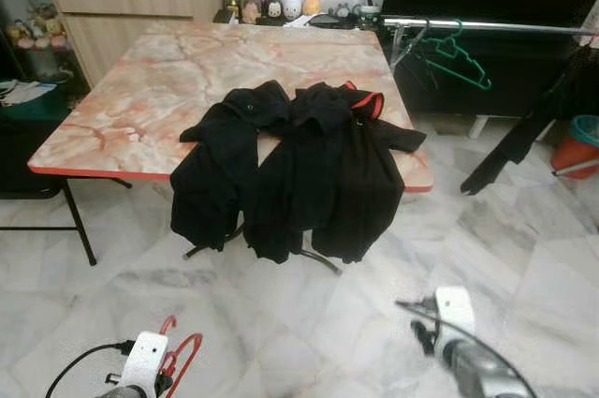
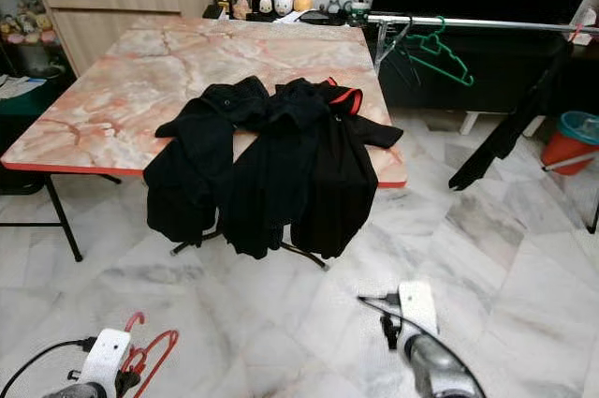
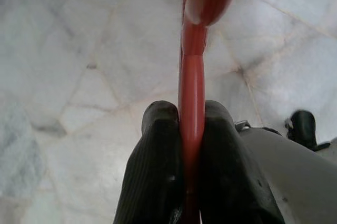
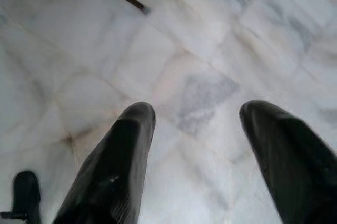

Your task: Hang hanger

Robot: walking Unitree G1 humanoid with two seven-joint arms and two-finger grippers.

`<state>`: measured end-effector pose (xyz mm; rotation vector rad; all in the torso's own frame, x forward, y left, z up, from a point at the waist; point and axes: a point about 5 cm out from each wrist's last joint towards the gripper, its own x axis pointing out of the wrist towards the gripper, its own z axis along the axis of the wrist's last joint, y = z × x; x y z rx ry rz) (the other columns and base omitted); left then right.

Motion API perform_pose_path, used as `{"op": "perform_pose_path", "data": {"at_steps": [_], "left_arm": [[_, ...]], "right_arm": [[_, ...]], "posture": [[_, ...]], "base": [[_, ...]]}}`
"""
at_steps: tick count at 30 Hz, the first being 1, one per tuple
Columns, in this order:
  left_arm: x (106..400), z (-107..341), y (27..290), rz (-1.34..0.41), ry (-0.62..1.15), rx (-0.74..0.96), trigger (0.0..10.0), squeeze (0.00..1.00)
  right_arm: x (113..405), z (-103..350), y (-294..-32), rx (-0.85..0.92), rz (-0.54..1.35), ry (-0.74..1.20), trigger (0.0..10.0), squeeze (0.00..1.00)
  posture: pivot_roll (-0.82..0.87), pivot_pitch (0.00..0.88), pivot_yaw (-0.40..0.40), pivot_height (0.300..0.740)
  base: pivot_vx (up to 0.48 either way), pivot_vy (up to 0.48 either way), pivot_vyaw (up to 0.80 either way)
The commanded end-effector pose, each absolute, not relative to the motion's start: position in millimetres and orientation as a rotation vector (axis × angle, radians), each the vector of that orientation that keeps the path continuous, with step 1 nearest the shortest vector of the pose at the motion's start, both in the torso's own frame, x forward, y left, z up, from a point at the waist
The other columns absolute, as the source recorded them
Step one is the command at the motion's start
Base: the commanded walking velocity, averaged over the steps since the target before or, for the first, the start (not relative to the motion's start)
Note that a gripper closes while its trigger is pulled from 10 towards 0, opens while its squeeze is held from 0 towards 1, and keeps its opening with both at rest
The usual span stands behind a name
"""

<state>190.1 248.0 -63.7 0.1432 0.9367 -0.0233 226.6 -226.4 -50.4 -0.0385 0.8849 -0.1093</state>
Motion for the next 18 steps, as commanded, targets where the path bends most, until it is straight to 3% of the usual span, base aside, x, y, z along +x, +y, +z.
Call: {"op": "perform_pose_path", "data": {"at_steps": [1, 9, 12, 18], "left_arm": [[187, -66, 248, 0.015, 0.94, 0.122, 10.0, 0.0], [167, -80, 242, 0.075, 1.012, 0.06, 10.0, 0.0], [157, -86, 238, 0.115, 1.039, 0.034, 10.0, 0.0], [144, -91, 238, 0.135, 1.073, 0.036, 10.0, 0.0]], "right_arm": [[219, -57, -227, -0.029, -0.143, 0.905, 10.0, 0.0], [156, -92, -221, 0.098, -0.278, 1.1, 10.0, 0.0], [151, -96, -207, 0.114, -0.248, 1.098, 10.0, 0.0], [150, -97, -203, 0.022, -0.18, 1.11, 10.0, 0.0]], "posture": [[-0.06, 0.0, -0.06, 0.732], [-0.05, 0.0, -0.055, 0.732], [-0.07, 0.0, -0.052, 0.732], [-0.08, 0.0, -0.042, 0.732]], "base": [[0.0, 0.0, 0.0], [0.0, 0.0, 0.0], [0.0, 0.0, 0.0], [0.0, 0.0, 0.0]]}}
